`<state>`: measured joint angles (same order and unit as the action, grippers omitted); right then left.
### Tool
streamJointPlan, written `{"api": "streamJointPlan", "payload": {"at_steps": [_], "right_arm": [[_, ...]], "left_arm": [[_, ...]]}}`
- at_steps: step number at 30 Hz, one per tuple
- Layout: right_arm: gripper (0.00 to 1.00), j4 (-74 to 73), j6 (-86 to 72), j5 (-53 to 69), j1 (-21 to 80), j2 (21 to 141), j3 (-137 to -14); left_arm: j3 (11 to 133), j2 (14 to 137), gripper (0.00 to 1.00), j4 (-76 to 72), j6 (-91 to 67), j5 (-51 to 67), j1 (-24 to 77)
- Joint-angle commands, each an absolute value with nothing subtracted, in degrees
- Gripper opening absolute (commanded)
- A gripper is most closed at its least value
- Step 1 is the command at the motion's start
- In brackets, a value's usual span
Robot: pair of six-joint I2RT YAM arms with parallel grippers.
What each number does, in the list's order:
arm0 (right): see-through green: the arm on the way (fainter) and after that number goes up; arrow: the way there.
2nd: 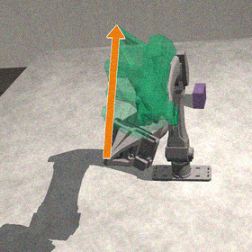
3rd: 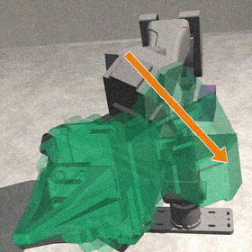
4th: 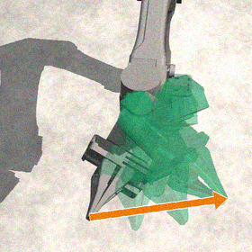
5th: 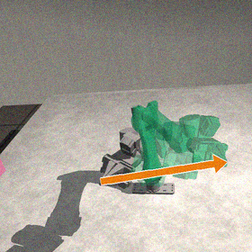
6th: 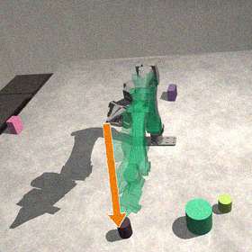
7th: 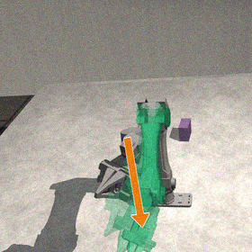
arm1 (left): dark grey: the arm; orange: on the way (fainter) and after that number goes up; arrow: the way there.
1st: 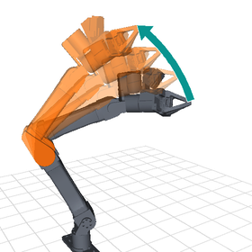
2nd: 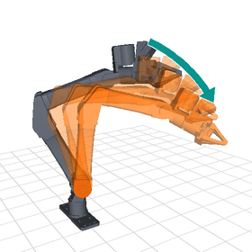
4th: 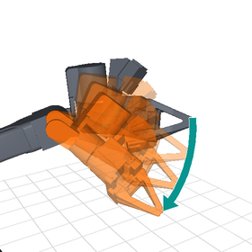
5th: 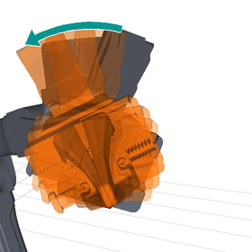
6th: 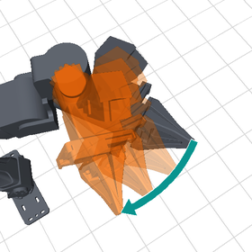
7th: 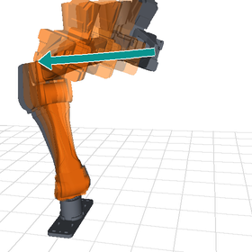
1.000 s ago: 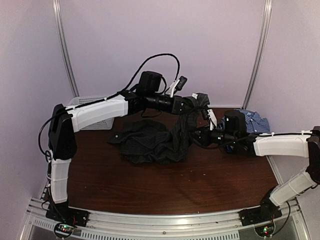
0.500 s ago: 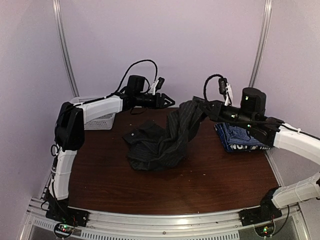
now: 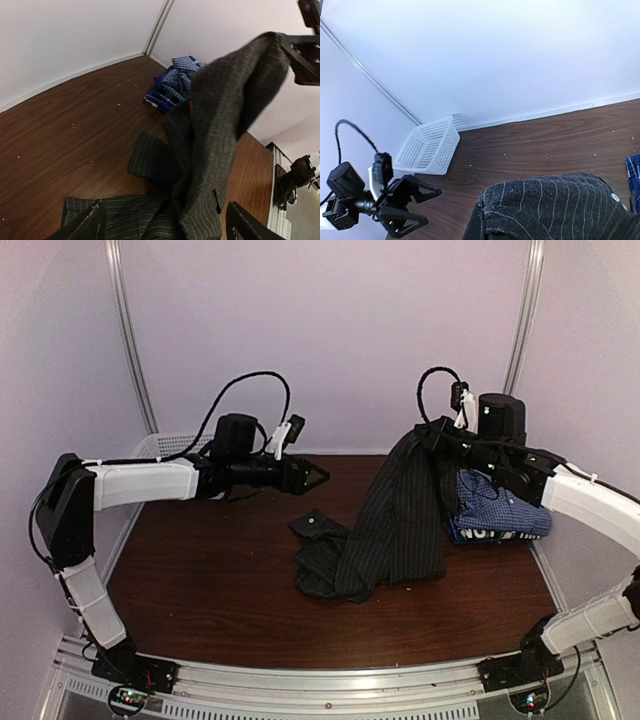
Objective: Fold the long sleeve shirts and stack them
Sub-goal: Flatten out the crumpled shirt at the center of the board.
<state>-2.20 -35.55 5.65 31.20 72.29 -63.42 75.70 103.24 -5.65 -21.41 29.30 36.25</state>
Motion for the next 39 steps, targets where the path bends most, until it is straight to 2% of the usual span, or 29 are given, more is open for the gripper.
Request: {"api": "streamJointPlan", "payload": {"at_steps": [1,10,13,15,17,22,23,30,34,39], "right_arm": [[0.0,-2.48,-34.74,5.27,30.52,71.43,-64.24],[0.0,-13.6,-28.18,4.96,28.06,67.83,-68.72],[0.0,-14.76,-27.53,5.07,27.32,66.4,-68.48],[0.0,-15.42,-27.11,4.87,26.92,65.53,-68.47],[0.0,-15.8,-26.7,4.61,26.56,65.08,-68.38],[0.0,-17.79,-24.87,2.08,25.25,64.25,-69.01],[0.0,-18.46,-24.27,1.36,24.9,64.0,-69.06],[0.0,-24.56,-18.65,-4.45,22.85,62.43,-69.78],[0.0,-26.34,-14.87,-3.85,22.54,63.02,-70.72],[0.0,-27.46,-12.22,-1.87,22.57,64.55,-72.78]], "left_arm": [[67.29,101.78,0.84,-15.73,-15.37,30.37,40.84],[71.76,112.69,0.84,-11.24,-8.47,25.53,47.92],[73.65,115.44,0.8,-10.94,-7.67,26.84,48.61],[74.72,117.19,0.74,-10.65,-7.55,27.86,48.9],[75.68,118.72,0.59,-10.76,-7.93,30.15,48.95],[78.39,119.43,0.05,-7.5,-7.24,31.48,48.85],[78.6,118.73,0.0,-6.3,-6.73,31.19,48.68],[79.32,105.76,0.0,2.45,-7.69,23.9,42.29],[82.71,97.95,0.0,6.25,-9.16,20.69,36.8],[87.29,93.78,0.0,7.23,-10.2,20.79,32.09]]}}
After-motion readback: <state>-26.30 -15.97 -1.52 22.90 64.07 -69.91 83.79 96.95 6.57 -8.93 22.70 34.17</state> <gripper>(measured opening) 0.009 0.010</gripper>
